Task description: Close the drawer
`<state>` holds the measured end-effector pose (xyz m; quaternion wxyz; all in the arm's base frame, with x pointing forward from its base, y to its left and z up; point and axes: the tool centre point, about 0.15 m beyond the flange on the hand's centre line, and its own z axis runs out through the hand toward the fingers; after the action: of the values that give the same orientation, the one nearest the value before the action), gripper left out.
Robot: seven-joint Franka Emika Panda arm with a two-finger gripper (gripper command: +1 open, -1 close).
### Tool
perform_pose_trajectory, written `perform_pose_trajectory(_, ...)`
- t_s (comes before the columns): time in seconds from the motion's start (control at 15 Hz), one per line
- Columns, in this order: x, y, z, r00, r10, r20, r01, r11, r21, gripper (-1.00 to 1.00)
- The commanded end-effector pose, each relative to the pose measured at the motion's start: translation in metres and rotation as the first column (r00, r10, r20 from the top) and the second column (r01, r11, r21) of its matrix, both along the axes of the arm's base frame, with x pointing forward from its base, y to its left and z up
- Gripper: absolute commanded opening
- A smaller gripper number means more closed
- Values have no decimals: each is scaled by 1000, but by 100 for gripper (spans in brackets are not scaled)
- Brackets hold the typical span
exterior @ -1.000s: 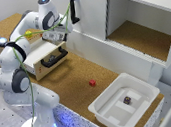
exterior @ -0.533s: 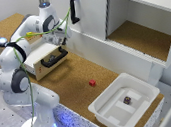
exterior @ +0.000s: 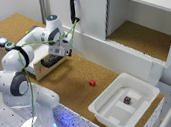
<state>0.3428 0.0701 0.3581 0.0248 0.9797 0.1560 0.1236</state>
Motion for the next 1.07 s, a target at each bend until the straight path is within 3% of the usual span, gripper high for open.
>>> perform_pose_trajectory(0.0,-7,-12,-38,995,-2,99,-3,999,48,100)
perform_pose_trajectory(0.07,-6,-12,-40,995,-1,104,-5,998,55,-100)
perform_pose_trajectory(0.33,5,-6,-44,992,-2,123,-1,1000,24,-100)
perform_pose_trajectory(0.6,10,1,-50,996,-69,59,65,995,70,-100)
perform_pose_trajectory(1.0,11,19,-38,989,-143,-46,146,987,61,-100)
